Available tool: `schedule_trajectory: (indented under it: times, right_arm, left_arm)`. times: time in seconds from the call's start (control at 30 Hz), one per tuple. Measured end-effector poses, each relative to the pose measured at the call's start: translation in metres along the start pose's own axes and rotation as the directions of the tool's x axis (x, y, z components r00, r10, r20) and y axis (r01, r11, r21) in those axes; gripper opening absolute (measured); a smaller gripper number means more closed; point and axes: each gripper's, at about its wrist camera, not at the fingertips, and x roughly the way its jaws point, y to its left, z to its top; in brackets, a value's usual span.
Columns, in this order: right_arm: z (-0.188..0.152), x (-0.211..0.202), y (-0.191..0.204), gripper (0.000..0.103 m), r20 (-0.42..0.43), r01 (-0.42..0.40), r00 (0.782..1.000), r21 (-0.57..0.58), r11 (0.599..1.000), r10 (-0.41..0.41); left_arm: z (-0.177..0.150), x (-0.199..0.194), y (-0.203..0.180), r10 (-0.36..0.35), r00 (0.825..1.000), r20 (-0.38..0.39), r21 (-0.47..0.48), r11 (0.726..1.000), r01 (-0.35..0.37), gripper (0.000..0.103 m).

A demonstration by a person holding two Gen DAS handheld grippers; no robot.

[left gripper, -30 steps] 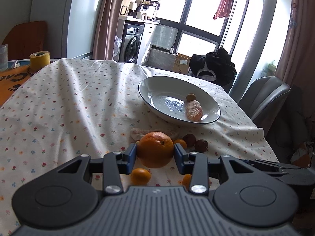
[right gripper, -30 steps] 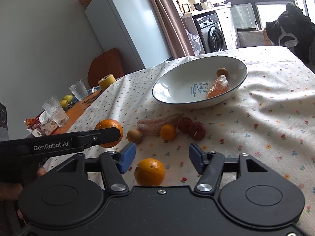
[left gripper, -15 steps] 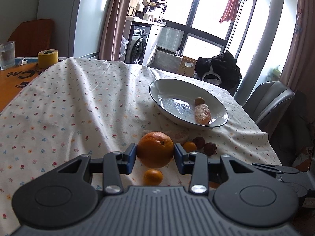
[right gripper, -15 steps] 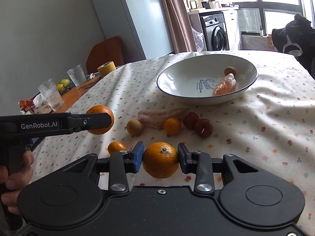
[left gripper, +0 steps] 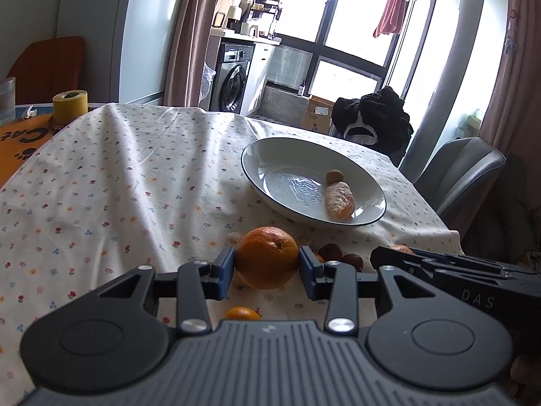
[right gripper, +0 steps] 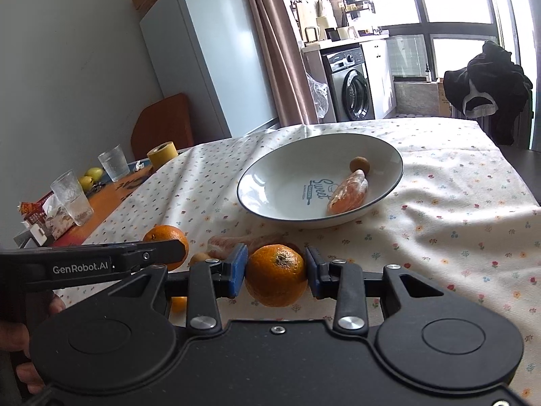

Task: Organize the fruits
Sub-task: 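Carry both oranges into the white bowl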

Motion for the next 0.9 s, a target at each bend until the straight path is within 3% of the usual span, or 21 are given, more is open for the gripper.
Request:
schedule_trajectory:
  times: [0.9]
  right_arm:
    - [0.043,0.023,-0.033,0.035,0.068,0.089,0.994,0.026,0.996,-0.091]
  left_arm:
    - [0.049,0.059,-0.034,0.006,1.0,-0.005,0.063,0.998,-0.006,0.04]
